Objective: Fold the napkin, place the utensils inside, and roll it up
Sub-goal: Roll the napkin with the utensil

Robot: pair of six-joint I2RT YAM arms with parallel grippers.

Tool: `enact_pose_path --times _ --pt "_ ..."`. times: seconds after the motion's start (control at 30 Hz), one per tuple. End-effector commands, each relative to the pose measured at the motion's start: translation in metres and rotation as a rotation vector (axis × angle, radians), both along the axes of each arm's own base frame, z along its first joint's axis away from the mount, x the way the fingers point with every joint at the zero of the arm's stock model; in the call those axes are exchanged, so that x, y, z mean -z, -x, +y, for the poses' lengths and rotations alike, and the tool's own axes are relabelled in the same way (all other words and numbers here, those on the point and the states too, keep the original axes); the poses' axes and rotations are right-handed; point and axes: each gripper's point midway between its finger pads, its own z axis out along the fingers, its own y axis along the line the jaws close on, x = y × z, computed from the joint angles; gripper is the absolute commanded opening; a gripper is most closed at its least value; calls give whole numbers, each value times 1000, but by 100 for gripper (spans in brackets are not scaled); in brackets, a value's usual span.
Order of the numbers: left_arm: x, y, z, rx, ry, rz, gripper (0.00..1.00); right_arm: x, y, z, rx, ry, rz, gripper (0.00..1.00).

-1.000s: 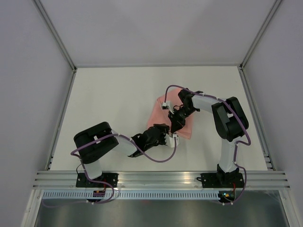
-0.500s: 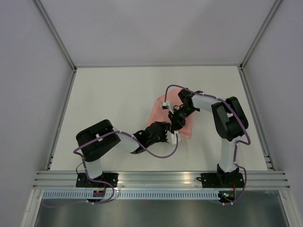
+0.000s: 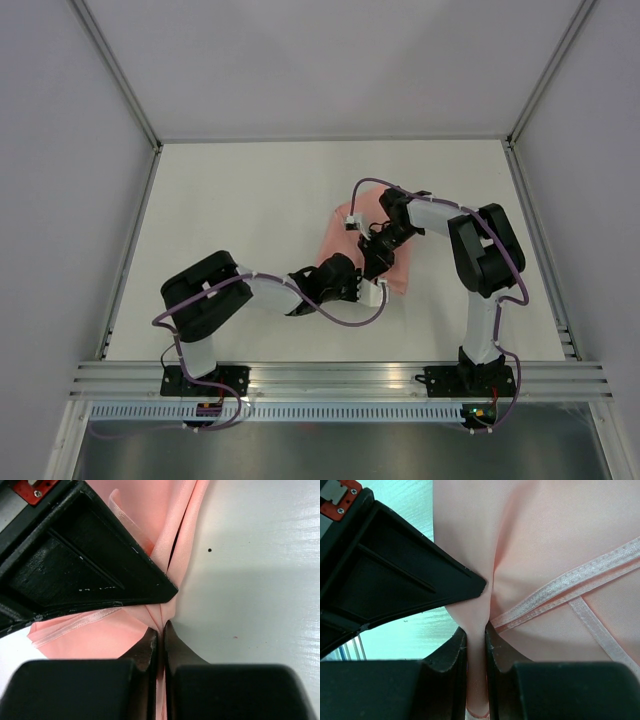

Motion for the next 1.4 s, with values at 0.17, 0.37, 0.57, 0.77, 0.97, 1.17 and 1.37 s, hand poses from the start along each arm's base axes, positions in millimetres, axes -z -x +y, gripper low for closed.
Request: enact_pose_path --times 0.17,0.37,0.57,0.77,0.97,1.17,1.37 --pt "25 39 2 14 -68 302 2 56 24 -52 -82 251 25 13" --pt "24 53 -1 13 -89 422 2 31 16 -50 -43 204 -21 42" --pt "23 61 -4 13 -109 518 2 7 10 -51 1 173 -66 58" --pt "23 69 -4 21 -101 583 2 -1 -3 -57 89 177 -92 66" --pt "23 72 -2 22 -92 651 2 -18 -25 -65 193 135 -117 70" --pt "11 65 -2 26 -24 758 2 -39 -48 -79 304 37 -143 69" --pt "10 59 1 24 17 950 2 -59 -54 -97 362 -58 -236 68"
